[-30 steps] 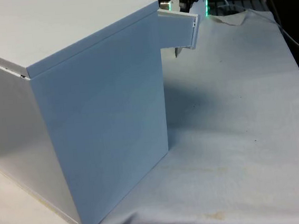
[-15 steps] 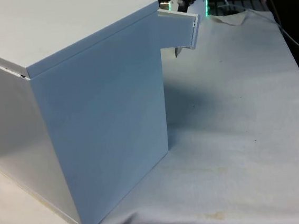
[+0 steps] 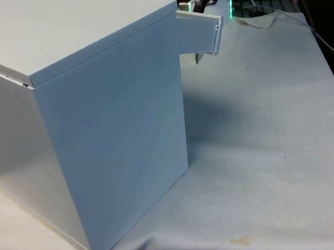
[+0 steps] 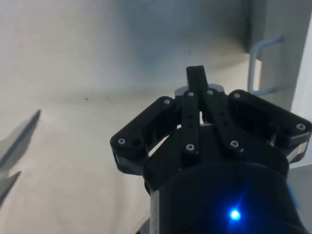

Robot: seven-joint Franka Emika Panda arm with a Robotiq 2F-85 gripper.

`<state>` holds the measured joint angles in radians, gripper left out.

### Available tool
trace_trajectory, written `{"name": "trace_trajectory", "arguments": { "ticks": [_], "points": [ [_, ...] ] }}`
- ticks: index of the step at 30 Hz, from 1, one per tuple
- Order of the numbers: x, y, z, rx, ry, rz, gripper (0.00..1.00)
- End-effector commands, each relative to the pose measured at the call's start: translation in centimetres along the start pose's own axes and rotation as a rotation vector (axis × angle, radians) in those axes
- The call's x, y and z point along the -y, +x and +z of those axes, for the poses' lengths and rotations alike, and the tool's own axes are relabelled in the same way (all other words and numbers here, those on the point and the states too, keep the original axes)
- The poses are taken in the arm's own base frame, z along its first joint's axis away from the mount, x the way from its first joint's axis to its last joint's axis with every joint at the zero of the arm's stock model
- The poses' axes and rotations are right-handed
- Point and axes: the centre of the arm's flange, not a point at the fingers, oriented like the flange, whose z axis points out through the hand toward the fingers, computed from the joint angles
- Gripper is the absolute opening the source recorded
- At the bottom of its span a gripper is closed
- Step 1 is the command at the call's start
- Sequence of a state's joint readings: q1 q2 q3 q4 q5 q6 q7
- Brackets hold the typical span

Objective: Open the drawer, then close it.

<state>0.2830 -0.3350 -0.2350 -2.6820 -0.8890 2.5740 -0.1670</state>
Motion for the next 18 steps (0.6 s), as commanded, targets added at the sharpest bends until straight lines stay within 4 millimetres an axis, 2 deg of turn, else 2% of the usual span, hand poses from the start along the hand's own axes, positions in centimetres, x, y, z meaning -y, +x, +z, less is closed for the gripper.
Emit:
{"name": "trace_trajectory", "arguments": {
  "ticks": [1,9,17,18],
  "points": [
    [-0.4,-0.03,-0.17,0.001,-0.026,0.0,0.0],
    [-0.36,-0.11,0.2,0.012,-0.049,-0.007,0.0],
    [-1.14,-0.25,0.5,0.022,-0.122,-0.016,0.0],
    [-0.7,-0.3,0.57,0.024,-0.102,-0.016,0.0]
  ]
}}
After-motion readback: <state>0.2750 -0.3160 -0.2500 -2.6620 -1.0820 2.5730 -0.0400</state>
